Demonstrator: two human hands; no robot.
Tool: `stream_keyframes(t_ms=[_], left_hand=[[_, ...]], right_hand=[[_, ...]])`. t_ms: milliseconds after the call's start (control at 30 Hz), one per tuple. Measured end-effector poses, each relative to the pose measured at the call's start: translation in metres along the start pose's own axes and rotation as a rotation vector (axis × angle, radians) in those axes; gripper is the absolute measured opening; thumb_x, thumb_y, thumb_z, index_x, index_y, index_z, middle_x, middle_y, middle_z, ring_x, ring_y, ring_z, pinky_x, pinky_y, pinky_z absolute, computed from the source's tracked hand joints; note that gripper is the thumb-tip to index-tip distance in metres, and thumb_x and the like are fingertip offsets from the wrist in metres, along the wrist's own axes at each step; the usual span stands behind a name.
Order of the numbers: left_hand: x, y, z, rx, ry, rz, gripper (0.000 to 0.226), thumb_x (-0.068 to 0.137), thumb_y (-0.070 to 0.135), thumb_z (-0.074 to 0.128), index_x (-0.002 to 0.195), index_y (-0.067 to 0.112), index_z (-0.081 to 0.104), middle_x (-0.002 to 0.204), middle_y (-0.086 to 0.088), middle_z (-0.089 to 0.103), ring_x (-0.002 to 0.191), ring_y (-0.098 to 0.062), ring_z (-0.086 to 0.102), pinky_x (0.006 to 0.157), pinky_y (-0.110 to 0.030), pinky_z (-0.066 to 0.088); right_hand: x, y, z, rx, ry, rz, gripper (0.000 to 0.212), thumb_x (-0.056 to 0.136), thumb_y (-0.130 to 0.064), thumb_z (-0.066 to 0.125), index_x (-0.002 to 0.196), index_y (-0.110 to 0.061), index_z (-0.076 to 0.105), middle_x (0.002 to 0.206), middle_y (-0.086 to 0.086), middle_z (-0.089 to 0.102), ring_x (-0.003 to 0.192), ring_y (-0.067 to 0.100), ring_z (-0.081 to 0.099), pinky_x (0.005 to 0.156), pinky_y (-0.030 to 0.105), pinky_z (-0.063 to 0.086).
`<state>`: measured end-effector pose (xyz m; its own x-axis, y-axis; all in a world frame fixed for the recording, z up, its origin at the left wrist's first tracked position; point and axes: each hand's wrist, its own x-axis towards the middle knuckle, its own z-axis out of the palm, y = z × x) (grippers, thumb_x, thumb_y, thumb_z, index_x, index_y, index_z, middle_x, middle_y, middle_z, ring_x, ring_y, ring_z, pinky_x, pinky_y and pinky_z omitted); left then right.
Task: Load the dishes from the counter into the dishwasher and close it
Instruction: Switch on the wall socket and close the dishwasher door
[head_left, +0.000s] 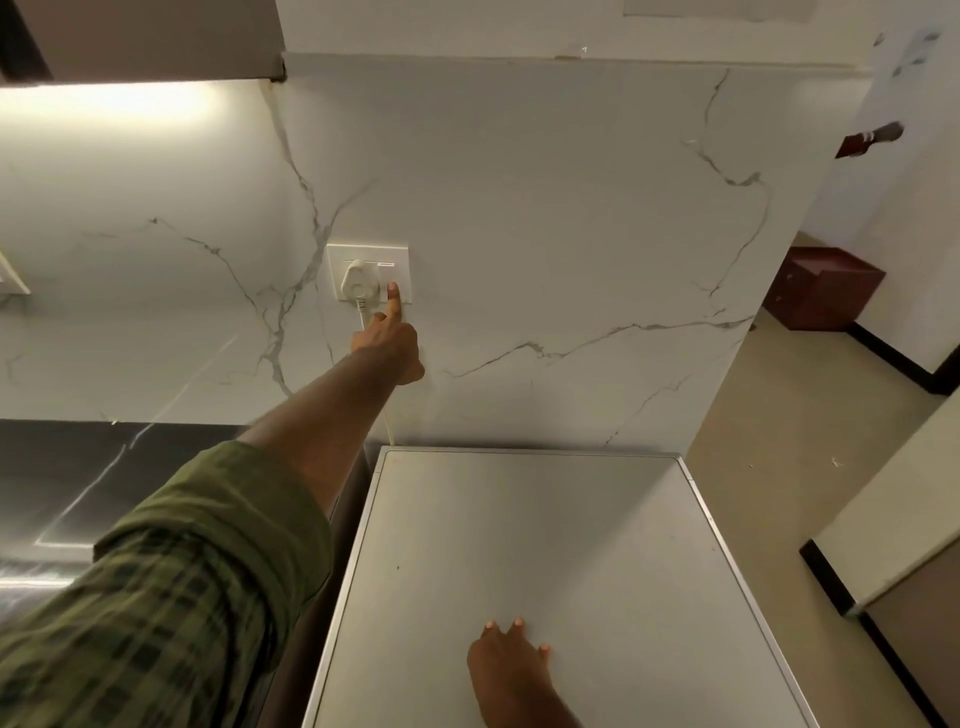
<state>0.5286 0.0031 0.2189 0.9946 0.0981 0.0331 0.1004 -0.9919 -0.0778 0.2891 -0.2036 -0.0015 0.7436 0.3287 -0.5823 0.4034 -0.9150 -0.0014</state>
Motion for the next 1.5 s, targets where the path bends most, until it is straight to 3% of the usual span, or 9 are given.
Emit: stream_keyframes(t_ms=[267,467,633,767,900,933,1067,1367,1500], left_hand=[[-0.048,0.026,0.038,-0.113,0.027,0.166,0.038,0.096,0.041,0.07,0.126,0.018,0.071,0.171,-0.011,-0.023,0.144,-0.036,0.041,0.103,-0.047,0.053],[-0.139,0.056,0.119,-0.295,-0.106,0.287,0.046,0.099,0.049,0.063,0.137,0.025,0.062,0.171,-0.009,-0.021,0.146,-0.031,0.042,0.111,-0.045,0.047],[-0.233,0.06,0.181,-0.596,-0.332,0.246,0.055,0.094,0.06,0.064,0.14,0.031,0.058,0.173,-0.008,0.015,0.148,-0.024,0.042,0.118,-0.032,0.036],[-0.287,0.063,0.209,-0.689,-0.436,0.163,0.101,0.078,0.09,0.03,0.151,0.023,0.048,0.166,-0.005,0.036,0.144,-0.016,0.046,0.119,-0.031,0.037],[-0.328,0.058,0.254,-0.501,-0.403,0.306,0.108,0.077,0.093,0.02,0.166,0.032,0.011,0.17,0.01,-0.016,0.159,-0.013,-0.01,0.13,-0.032,0.006],[-0.337,0.057,0.266,-0.422,-0.334,0.341,0.106,0.081,0.093,0.018,0.166,0.033,0.005,0.169,0.01,-0.018,0.158,-0.013,-0.019,0.129,-0.031,0.0],[-0.362,0.059,0.281,-0.282,-0.206,0.335,0.078,0.101,0.073,0.037,0.163,0.026,0.032,0.168,-0.002,0.03,0.159,-0.017,0.004,0.123,-0.029,0.005],[-0.37,0.063,0.279,-0.265,-0.247,0.282,0.076,0.102,0.071,0.038,0.166,0.032,0.018,0.17,0.002,0.025,0.158,-0.013,0.005,0.123,-0.027,0.002],[-0.37,0.063,0.284,-0.312,-0.256,0.285,0.074,0.103,0.071,0.033,0.165,0.039,0.009,0.173,0.01,0.006,0.158,-0.008,-0.004,0.124,-0.024,-0.008]], right_hand=[[-0.008,0.0,-0.003,0.053,-0.017,0.04,0.061,0.101,0.001,0.053,0.158,-0.003,0.03,0.171,0.01,0.015,0.157,0.043,0.004,0.117,0.073,0.019],[-0.02,0.003,-0.008,0.097,-0.007,0.063,0.066,0.097,0.0,0.06,0.156,0.001,0.032,0.167,0.012,0.026,0.156,0.041,0.014,0.118,0.067,0.026],[-0.032,0.01,-0.009,0.161,0.037,0.073,0.079,0.094,-0.012,0.072,0.159,-0.004,0.027,0.16,0.02,0.037,0.153,0.037,0.025,0.119,0.051,0.035],[-0.039,0.016,-0.003,0.185,0.05,0.076,0.113,0.079,-0.021,0.089,0.164,-0.013,0.016,0.167,0.024,0.018,0.15,0.039,0.032,0.118,0.045,0.034],[-0.042,0.024,0.013,0.217,0.097,0.075,0.106,0.086,-0.032,0.083,0.165,-0.02,0.012,0.172,0.016,0.007,0.146,0.042,0.036,0.116,0.046,0.038],[-0.043,0.026,0.017,0.24,0.097,0.073,0.108,0.085,-0.035,0.083,0.165,-0.023,0.012,0.173,0.012,0.005,0.149,0.041,0.032,0.117,0.047,0.037],[-0.049,0.037,0.035,0.35,0.113,0.067,0.101,0.089,-0.038,0.078,0.165,-0.029,0.011,0.174,0.002,0.001,0.159,0.032,0.012,0.122,0.048,0.029],[-0.054,0.039,0.042,0.385,0.114,0.046,0.095,0.094,-0.039,0.072,0.166,-0.028,0.01,0.174,0.002,-0.001,0.16,0.028,0.005,0.123,0.048,0.027],[-0.056,0.043,0.046,0.418,0.138,0.032,0.094,0.095,-0.041,0.07,0.165,-0.032,0.008,0.173,-0.002,-0.004,0.16,0.023,0.003,0.124,0.046,0.025]])
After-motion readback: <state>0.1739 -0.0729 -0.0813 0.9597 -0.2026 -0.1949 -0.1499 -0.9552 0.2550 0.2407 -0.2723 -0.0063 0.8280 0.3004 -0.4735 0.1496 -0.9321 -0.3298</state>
